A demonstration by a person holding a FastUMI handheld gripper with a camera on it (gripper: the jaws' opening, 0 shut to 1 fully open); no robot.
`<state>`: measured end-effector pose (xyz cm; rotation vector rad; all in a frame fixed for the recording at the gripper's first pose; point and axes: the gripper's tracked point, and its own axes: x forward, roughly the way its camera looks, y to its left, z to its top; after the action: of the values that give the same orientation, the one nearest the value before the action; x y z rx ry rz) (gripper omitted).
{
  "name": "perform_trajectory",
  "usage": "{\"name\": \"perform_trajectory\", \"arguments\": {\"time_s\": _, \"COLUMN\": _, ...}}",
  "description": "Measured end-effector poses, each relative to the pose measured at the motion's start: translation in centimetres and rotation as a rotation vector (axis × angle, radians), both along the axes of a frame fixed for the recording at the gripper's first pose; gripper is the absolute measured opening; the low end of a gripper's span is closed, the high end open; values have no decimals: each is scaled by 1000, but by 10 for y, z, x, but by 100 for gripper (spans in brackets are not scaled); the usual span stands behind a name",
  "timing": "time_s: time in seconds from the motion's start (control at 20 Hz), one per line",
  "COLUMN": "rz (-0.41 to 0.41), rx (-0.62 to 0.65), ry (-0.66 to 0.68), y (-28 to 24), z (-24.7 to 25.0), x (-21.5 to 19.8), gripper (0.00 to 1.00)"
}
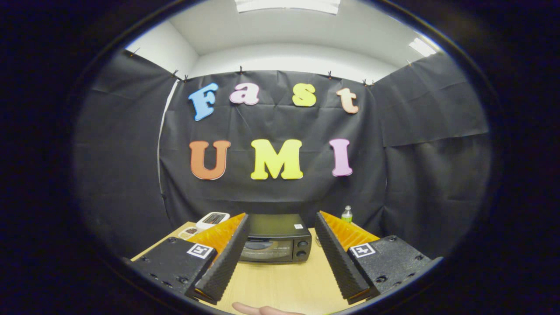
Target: Open the toaster oven, put the food inside, and close the toaster oven door.
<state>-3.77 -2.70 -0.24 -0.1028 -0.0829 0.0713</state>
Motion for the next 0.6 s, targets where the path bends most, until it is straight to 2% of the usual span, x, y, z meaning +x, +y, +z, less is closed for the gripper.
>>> {"name": "perform_trajectory", "arguments": {"time_s": 0.2, "rz": -7, "rx": -7, "ry": -35, "y": 1, "z": 15, "x": -9, "gripper": 98}}
{"name": "perform_trajectory", "arguments": {"time_s": 0.6, "rz": -11, "rx": 17, "ry": -4, "y": -5, "z": 2, "x": -11, "gripper": 98}}
